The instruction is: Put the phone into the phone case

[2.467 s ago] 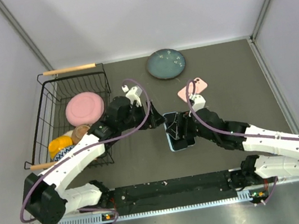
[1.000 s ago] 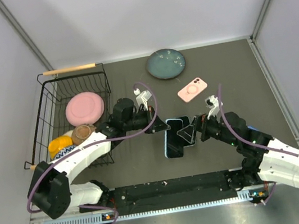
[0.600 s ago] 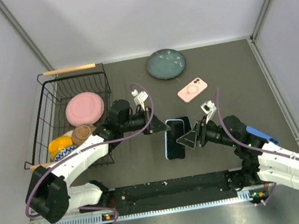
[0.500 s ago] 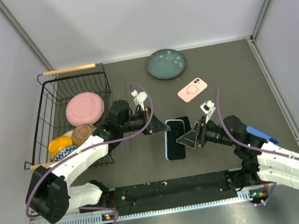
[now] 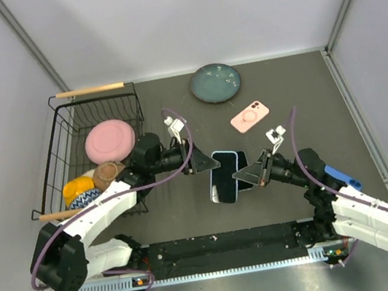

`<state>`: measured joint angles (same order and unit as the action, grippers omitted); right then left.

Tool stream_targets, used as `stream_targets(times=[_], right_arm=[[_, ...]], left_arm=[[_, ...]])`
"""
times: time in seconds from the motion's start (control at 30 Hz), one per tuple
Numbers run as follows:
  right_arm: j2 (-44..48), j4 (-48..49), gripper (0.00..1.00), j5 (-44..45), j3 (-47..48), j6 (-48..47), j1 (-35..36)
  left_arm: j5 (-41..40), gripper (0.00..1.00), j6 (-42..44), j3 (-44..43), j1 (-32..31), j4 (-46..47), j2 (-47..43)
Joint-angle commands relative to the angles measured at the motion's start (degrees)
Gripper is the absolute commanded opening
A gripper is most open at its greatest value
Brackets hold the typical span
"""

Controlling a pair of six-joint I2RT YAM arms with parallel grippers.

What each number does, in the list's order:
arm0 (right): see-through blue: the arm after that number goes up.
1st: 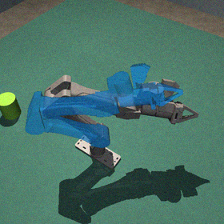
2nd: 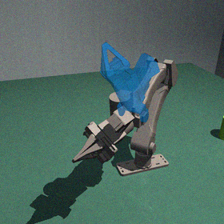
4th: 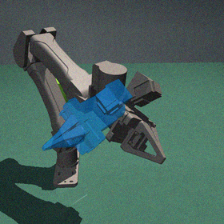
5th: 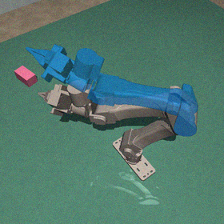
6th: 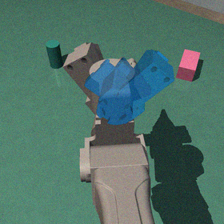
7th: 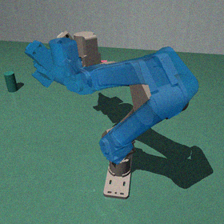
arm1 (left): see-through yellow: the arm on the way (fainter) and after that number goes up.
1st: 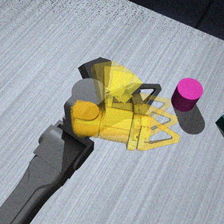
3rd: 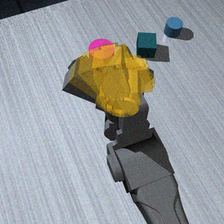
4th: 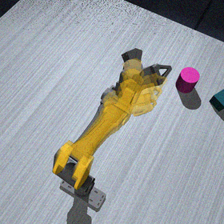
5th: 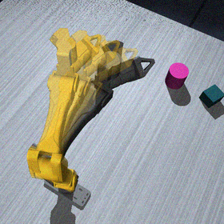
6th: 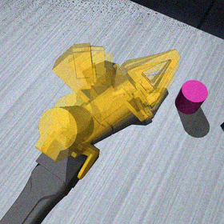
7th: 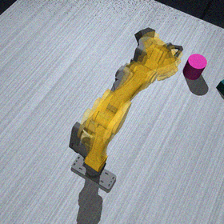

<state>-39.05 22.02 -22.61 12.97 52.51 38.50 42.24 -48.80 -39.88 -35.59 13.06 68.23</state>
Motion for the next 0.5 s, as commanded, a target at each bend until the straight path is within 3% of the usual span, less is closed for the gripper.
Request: stream_targets(times=[0.0,0.47], right_arm=[[0.55,13.20,0.00,-1.47,-1.72,8.21,-4.92],[-5.42,30.08,0.00,-5.34,-3.39,21.66,-8.53]], left_arm=[[4.26,0.53,-2.09,3.05,-0.53,6.62,-3.27],[7.86,0.59,-6.22,10.61,-0.79,20.24,-3.98]])
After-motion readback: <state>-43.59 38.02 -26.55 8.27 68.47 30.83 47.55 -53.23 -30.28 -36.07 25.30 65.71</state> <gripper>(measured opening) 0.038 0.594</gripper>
